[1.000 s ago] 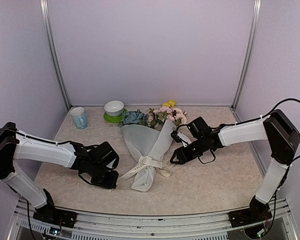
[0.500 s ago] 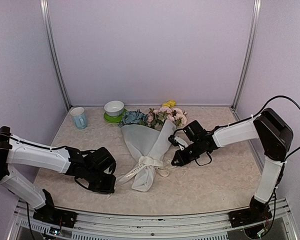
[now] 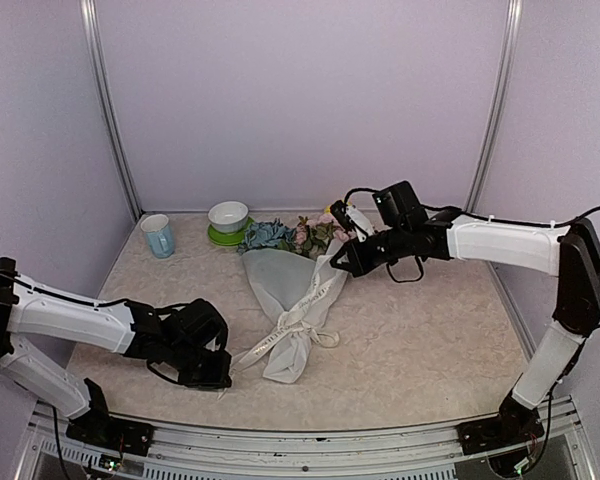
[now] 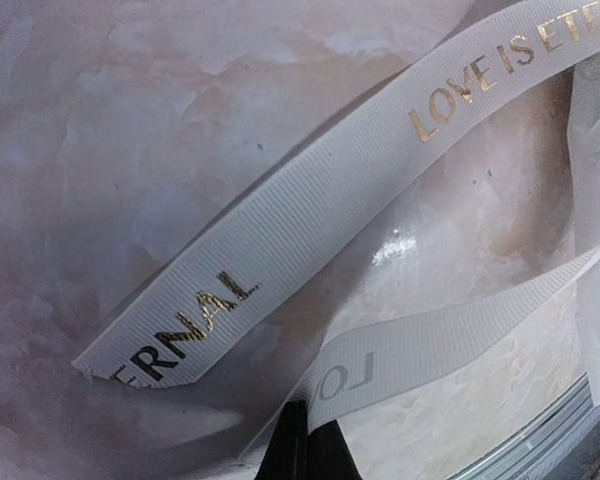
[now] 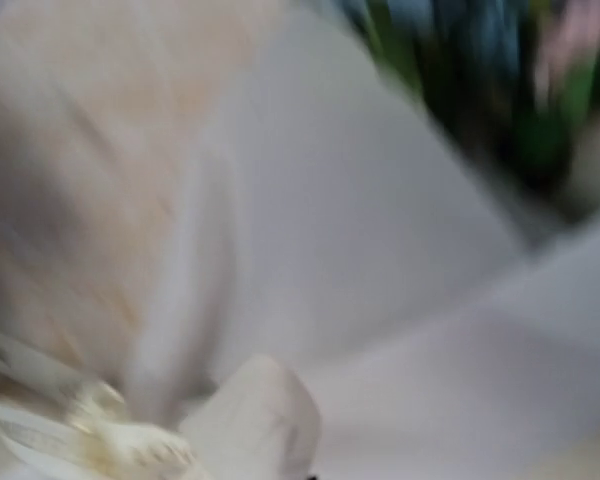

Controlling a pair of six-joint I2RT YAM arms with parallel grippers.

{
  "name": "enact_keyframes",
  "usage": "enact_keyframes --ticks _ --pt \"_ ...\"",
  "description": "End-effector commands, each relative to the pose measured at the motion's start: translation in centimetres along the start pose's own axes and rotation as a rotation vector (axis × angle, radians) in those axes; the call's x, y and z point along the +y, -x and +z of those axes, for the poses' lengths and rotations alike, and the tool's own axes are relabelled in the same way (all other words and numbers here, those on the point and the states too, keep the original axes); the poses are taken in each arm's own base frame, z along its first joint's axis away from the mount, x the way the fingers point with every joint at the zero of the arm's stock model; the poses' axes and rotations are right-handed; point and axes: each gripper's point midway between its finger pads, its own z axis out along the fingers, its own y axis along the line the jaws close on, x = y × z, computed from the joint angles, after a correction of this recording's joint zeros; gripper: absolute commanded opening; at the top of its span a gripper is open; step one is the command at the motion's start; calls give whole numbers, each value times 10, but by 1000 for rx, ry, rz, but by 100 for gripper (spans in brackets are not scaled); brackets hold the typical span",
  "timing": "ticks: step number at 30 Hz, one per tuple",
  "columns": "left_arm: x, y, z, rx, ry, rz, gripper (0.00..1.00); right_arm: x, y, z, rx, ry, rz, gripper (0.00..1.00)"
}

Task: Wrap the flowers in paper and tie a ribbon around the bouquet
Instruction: Adjust the half-tied ribbon on the folded bouquet.

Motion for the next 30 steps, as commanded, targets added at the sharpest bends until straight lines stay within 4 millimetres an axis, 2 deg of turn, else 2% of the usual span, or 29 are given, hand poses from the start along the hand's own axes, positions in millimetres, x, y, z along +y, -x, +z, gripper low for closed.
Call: enact_keyframes --ticks 1,5,10,13,16,20,24,27,30 --pt "54 -46 18 157 182 -17 0 18 22 -23 -42 26 -69 0" --pt "57 -49 21 164 188 -24 0 22 32 -33 -69 25 -67 0" --pt "70 -62 25 183 192 -68 0 11 54 -54 -115 -35 -81 0" --pt "76 -69 26 195 193 -82 0 11 58 -61 -124 -38 -98 0" --pt "87 -84 28 235 200 -98 0 14 61 -67 -133 -34 -117 0" --pt "97 -98 30 271 230 -87 0 33 63 -68 -158 68 -154 0" --pt "102 -90 28 232 307 -37 0 66 60 -62 -171 212 -218 0" --pt "108 -84 23 208 393 -23 0 93 61 -64 -201 333 -270 0" --pt "101 -78 23 171 370 -77 0 89 65 -60 -217 312 -261 0"
